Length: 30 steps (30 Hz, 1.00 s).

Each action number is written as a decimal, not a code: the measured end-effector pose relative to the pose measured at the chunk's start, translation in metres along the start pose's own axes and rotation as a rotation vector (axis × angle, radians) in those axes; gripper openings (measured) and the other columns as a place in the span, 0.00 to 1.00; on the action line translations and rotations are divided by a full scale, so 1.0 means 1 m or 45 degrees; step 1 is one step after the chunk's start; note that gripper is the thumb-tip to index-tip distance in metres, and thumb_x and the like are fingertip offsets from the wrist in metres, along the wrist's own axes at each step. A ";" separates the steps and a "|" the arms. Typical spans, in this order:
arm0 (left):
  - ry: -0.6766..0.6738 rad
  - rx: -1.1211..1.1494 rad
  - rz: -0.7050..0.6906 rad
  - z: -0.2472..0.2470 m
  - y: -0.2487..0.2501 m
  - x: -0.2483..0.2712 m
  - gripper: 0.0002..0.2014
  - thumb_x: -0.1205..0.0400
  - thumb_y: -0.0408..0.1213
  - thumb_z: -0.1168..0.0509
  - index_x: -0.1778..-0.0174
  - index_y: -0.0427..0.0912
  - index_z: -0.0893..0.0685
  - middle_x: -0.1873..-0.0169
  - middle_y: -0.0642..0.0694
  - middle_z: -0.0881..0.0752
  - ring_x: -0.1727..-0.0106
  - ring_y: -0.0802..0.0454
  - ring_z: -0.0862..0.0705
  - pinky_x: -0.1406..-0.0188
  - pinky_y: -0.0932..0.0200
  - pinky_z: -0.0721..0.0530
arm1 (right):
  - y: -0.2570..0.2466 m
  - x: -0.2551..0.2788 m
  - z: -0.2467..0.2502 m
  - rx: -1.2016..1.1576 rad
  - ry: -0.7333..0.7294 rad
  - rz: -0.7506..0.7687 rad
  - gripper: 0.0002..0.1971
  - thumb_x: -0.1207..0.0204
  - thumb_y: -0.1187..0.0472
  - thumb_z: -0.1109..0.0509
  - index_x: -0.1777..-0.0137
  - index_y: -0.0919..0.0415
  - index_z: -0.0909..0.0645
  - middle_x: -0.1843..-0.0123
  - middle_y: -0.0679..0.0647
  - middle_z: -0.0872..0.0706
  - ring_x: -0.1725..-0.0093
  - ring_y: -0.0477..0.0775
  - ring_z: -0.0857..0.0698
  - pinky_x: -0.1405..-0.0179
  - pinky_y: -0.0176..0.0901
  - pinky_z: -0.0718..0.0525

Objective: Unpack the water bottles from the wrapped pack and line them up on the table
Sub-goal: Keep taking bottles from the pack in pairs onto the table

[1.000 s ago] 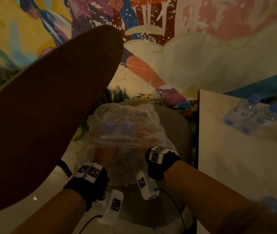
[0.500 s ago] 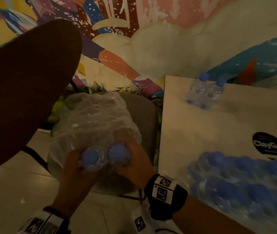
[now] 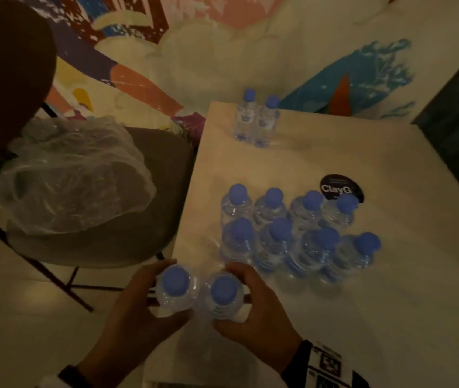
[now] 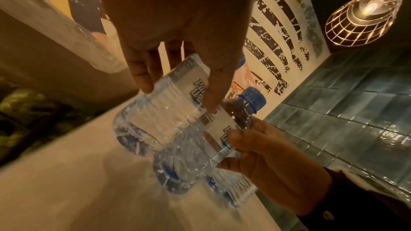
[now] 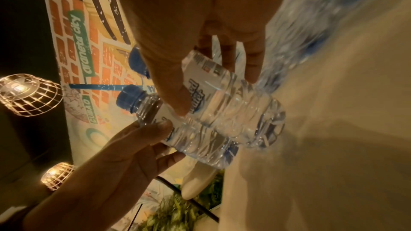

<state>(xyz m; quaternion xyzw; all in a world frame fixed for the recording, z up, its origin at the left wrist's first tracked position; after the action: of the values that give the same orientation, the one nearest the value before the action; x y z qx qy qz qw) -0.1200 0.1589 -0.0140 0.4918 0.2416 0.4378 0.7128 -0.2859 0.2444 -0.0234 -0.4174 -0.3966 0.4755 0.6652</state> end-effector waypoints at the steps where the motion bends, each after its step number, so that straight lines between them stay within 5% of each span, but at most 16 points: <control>1: -0.006 0.012 0.002 -0.013 0.003 0.001 0.35 0.52 0.61 0.21 0.51 0.80 0.29 0.52 0.78 0.19 0.50 0.76 0.19 0.61 0.75 0.16 | 0.003 0.008 0.012 -0.010 0.027 -0.005 0.32 0.41 0.59 0.19 0.44 0.33 0.32 0.41 0.33 0.20 0.43 0.29 0.20 0.48 0.20 0.21; 6: -0.038 0.026 -0.071 -0.065 0.015 -0.004 0.34 0.47 0.55 0.24 0.46 0.75 0.31 0.48 0.76 0.22 0.47 0.83 0.24 0.61 0.82 0.19 | 0.018 0.029 0.056 -0.015 0.146 0.021 0.27 0.38 0.67 0.20 0.47 0.41 0.27 0.44 0.30 0.19 0.48 0.28 0.18 0.56 0.19 0.20; 10: -0.005 0.035 -0.069 -0.087 0.017 -0.005 0.31 0.37 0.37 0.20 0.44 0.64 0.28 0.48 0.63 0.16 0.47 0.74 0.20 0.62 0.71 0.16 | 0.032 0.034 0.072 -0.055 0.202 0.004 0.28 0.37 0.63 0.19 0.43 0.42 0.29 0.46 0.31 0.17 0.46 0.28 0.19 0.53 0.18 0.21; 14: -0.020 0.023 -0.088 -0.091 0.022 -0.004 0.29 0.33 0.32 0.23 0.49 0.67 0.29 0.52 0.82 0.20 0.49 0.76 0.20 0.63 0.75 0.16 | 0.038 0.031 0.074 0.057 0.120 0.020 0.29 0.37 0.57 0.20 0.40 0.43 0.31 0.39 0.39 0.20 0.41 0.33 0.20 0.45 0.26 0.20; 18: -0.090 -0.039 -0.041 -0.091 0.020 -0.005 0.31 0.33 0.38 0.22 0.46 0.70 0.32 0.53 0.82 0.20 0.45 0.73 0.21 0.59 0.72 0.21 | 0.036 0.029 0.078 0.121 0.042 0.038 0.31 0.39 0.54 0.19 0.40 0.42 0.32 0.39 0.42 0.20 0.40 0.38 0.20 0.39 0.43 0.19; 21: -0.188 -0.139 0.027 -0.090 0.020 -0.003 0.46 0.43 0.54 0.20 0.32 0.64 0.38 0.39 0.72 0.28 0.36 0.62 0.25 0.44 0.66 0.23 | 0.023 0.033 0.080 0.157 -0.037 0.064 0.37 0.40 0.56 0.18 0.41 0.30 0.39 0.38 0.29 0.32 0.39 0.30 0.27 0.39 0.31 0.27; 24: -0.216 -0.198 0.047 -0.071 0.027 -0.002 0.63 0.55 0.71 0.27 0.23 0.58 0.46 0.32 0.66 0.37 0.32 0.61 0.32 0.36 0.59 0.26 | 0.005 0.045 0.094 0.183 -0.030 0.104 0.41 0.41 0.46 0.19 0.40 0.22 0.46 0.35 0.20 0.43 0.37 0.23 0.33 0.47 0.20 0.29; 27: -0.176 -0.205 -0.071 -0.043 0.049 -0.007 0.50 0.52 0.74 0.31 0.32 0.70 0.39 0.35 0.69 0.33 0.36 0.66 0.28 0.42 0.64 0.25 | -0.027 0.049 0.121 0.156 0.073 0.123 0.32 0.40 0.38 0.28 0.40 0.20 0.42 0.35 0.25 0.36 0.40 0.33 0.26 0.53 0.25 0.25; 30: -0.185 -0.320 -0.169 -0.021 0.078 -0.026 0.25 0.32 0.54 0.29 0.43 0.74 0.34 0.37 0.60 0.26 0.38 0.60 0.24 0.45 0.66 0.22 | -0.064 0.031 0.148 0.225 0.167 0.194 0.20 0.32 0.47 0.27 0.47 0.25 0.32 0.45 0.33 0.27 0.49 0.40 0.20 0.54 0.28 0.24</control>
<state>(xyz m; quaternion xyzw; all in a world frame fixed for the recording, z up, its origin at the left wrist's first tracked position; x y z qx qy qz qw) -0.1792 0.1569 0.0461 0.4120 0.1646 0.3799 0.8117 -0.3959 0.2875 0.0903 -0.4164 -0.2759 0.5293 0.6859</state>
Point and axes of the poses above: each hand's wrist, its own x-axis away from the middle knuckle, its own z-axis out of the back of the hand, y = z × x, the point moved 6 cm from there along -x, towards the middle knuckle
